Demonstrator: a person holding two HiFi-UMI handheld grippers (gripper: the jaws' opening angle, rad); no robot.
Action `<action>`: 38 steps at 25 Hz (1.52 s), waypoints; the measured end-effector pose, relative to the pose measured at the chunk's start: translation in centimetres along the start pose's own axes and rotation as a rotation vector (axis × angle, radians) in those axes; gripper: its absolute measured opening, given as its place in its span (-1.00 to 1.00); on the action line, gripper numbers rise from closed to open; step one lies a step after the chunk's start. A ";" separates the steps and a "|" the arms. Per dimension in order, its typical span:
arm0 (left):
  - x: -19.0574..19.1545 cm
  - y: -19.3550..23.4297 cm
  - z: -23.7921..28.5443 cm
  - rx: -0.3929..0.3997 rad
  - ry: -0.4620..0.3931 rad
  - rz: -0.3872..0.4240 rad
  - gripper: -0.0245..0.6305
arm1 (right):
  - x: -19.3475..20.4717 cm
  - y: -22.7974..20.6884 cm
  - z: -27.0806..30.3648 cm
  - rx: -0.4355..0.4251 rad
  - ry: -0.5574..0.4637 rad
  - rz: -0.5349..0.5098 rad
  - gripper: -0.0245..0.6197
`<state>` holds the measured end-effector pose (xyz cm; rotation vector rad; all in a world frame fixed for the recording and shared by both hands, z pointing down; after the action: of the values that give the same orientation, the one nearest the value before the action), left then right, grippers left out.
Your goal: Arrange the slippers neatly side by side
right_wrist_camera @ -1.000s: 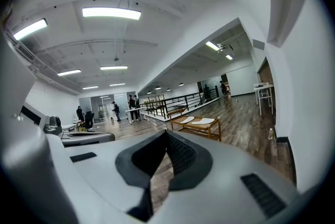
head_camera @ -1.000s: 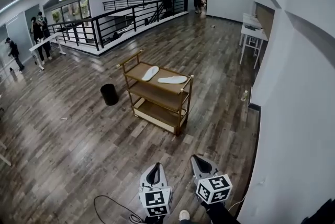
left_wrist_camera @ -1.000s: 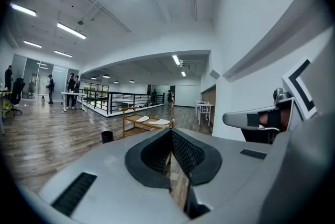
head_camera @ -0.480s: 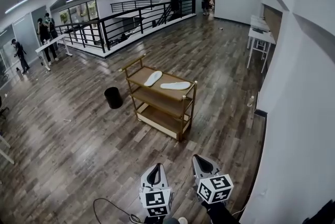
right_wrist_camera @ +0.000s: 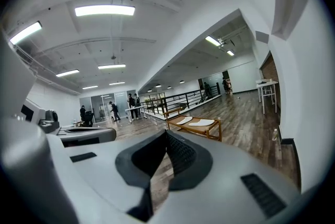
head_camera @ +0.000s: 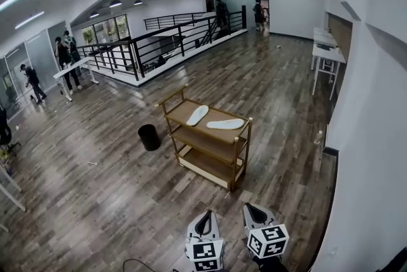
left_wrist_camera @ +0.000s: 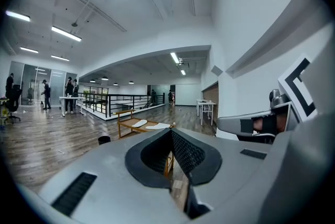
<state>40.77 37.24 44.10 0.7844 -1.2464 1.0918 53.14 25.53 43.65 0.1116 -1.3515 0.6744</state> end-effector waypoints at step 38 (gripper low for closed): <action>1.3 15.2 19.1 -0.026 0.022 -0.064 -0.93 | -3.2 -1.1 25.1 0.030 0.052 0.005 -0.93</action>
<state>20.04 24.75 47.44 0.7852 -1.2066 1.0288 31.85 12.17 47.15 0.1143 -1.2926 0.6972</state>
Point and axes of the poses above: the fingertips, and each gripper's own axes: z forward along the fingers, y to its left, x out of its underside, the point moved 8 cm from there along -z, backward along the fingers, and after that the axes turned 8 degrees about z, right-handed, at the moved point
